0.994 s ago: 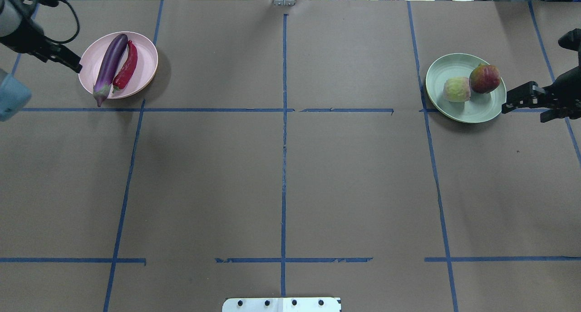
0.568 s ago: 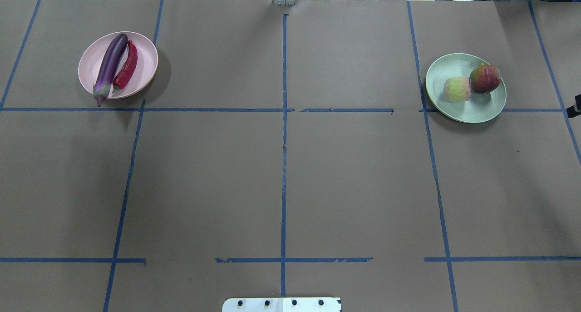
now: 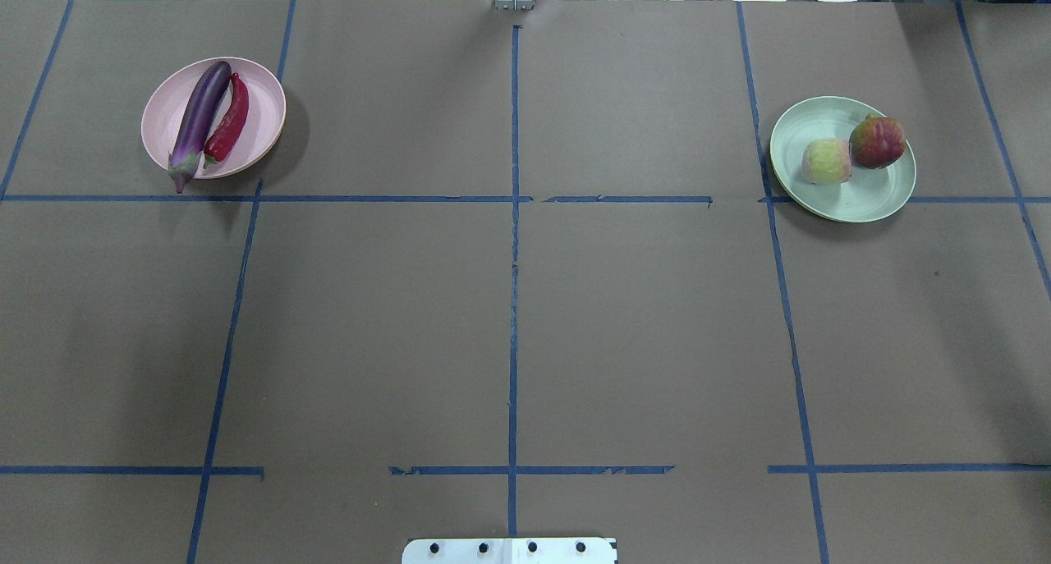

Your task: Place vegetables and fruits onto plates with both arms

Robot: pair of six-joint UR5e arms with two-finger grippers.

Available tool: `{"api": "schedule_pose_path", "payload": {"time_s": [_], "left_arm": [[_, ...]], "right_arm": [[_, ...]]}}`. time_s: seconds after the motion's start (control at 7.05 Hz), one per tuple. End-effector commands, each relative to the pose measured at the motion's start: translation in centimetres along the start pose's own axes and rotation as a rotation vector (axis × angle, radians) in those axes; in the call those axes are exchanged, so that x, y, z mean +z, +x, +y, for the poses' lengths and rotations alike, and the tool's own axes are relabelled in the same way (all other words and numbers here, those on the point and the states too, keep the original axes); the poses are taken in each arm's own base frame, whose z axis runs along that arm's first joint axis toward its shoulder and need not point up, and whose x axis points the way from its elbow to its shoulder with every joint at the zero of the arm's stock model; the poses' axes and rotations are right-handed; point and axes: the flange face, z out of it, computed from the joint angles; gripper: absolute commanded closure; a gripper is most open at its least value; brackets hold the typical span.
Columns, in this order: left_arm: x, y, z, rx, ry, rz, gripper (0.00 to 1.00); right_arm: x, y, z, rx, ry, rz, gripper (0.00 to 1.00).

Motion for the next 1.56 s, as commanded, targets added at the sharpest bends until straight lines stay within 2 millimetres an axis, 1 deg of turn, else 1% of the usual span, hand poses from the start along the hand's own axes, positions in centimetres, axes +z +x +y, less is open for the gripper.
{"api": "schedule_pose_path", "payload": {"time_s": [0.0, 0.14, 0.28, 0.43, 0.57, 0.71, 0.85, 0.99, 1.14, 1.28, 1.42], "left_arm": [[0.1, -1.7, 5.5, -0.096, -0.041, 0.010, 0.00], [1.3, -2.6, 7.2, -0.086, -0.043, -0.007, 0.00], [1.0, -2.2, 7.5, -0.079, -0.036, -0.008, 0.00], [1.0, -2.2, 7.7, -0.089, -0.042, -0.018, 0.00], [0.8, -2.2, 8.9, -0.087, -0.044, -0.052, 0.00], [1.2, -2.3, 11.7, -0.094, -0.055, -0.054, 0.00], [1.2, -2.1, 11.6, -0.096, -0.054, -0.054, 0.00], [1.7, -2.8, 11.7, -0.100, -0.071, -0.073, 0.00], [1.0, -2.3, 11.9, -0.073, -0.072, -0.148, 0.00], [1.8, -3.2, 12.3, -0.093, -0.094, -0.148, 0.00], [1.7, -3.0, 12.3, -0.091, -0.092, -0.147, 0.00]], "right_arm": [[0.6, 0.8, 1.6, -0.003, -0.021, -0.007, 0.00], [0.5, 0.7, 0.9, -0.001, -0.021, -0.011, 0.00], [0.2, 0.5, 0.3, -0.003, -0.018, -0.007, 0.00], [0.4, 0.6, -0.4, 0.011, -0.018, -0.007, 0.00], [0.4, 0.6, -0.4, 0.011, -0.019, -0.004, 0.00], [1.2, 1.3, -0.5, 0.016, -0.027, -0.004, 0.00], [0.8, 1.0, -0.6, 0.010, -0.018, -0.007, 0.00], [1.2, 1.4, -0.5, 0.017, -0.028, -0.002, 0.00], [0.8, 1.0, -0.7, 0.011, -0.018, -0.010, 0.00], [1.2, 1.3, -1.2, 0.018, -0.026, -0.005, 0.00], [1.2, 1.2, -1.3, 0.017, -0.025, -0.013, 0.00]]}}
